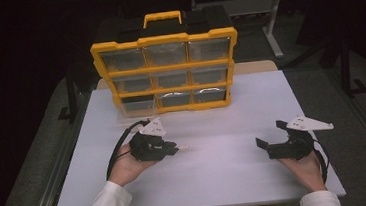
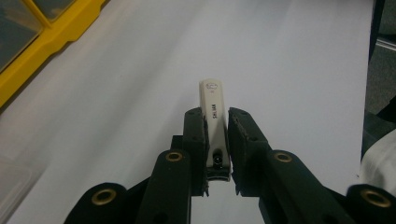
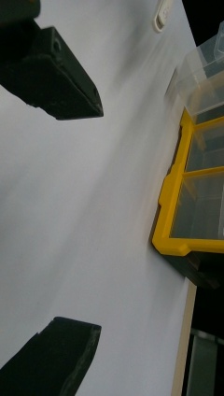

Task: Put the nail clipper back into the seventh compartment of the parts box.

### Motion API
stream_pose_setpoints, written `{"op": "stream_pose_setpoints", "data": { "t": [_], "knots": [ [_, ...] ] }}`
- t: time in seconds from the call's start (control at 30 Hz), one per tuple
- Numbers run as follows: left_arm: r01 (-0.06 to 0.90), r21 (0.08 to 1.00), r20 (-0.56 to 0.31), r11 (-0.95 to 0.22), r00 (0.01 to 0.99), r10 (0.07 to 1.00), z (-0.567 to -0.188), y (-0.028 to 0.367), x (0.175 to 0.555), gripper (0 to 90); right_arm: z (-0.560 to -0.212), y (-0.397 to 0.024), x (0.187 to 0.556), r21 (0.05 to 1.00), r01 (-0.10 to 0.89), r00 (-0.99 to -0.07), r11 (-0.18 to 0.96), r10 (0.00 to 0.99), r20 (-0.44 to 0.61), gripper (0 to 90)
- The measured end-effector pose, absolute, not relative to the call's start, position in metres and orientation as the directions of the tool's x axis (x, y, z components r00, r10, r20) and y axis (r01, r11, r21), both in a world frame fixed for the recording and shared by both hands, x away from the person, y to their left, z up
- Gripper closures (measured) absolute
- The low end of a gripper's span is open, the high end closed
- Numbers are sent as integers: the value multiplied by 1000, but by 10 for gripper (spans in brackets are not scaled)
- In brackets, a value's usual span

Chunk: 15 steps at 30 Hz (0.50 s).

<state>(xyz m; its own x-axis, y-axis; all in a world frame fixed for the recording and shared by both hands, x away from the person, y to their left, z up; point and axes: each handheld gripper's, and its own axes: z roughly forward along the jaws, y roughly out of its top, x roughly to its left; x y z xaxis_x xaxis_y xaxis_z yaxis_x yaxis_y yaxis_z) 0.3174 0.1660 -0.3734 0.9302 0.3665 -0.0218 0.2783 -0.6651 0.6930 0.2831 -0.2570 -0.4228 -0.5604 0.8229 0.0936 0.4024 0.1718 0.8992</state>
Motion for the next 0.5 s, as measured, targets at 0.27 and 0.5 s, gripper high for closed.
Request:
{"op": "stream_pose_setpoints", "data": {
  "t": [0.27,0.5],
  "knots": [
    [281,708,-11,-647,922,388,-365,177,321,780,-423,-257,283,899,403,-561,171,822,95,0],
    [286,724,-5,-628,912,409,-357,186,324,780,-423,-257,283,898,404,-561,171,822,96,0]
  ]
}}
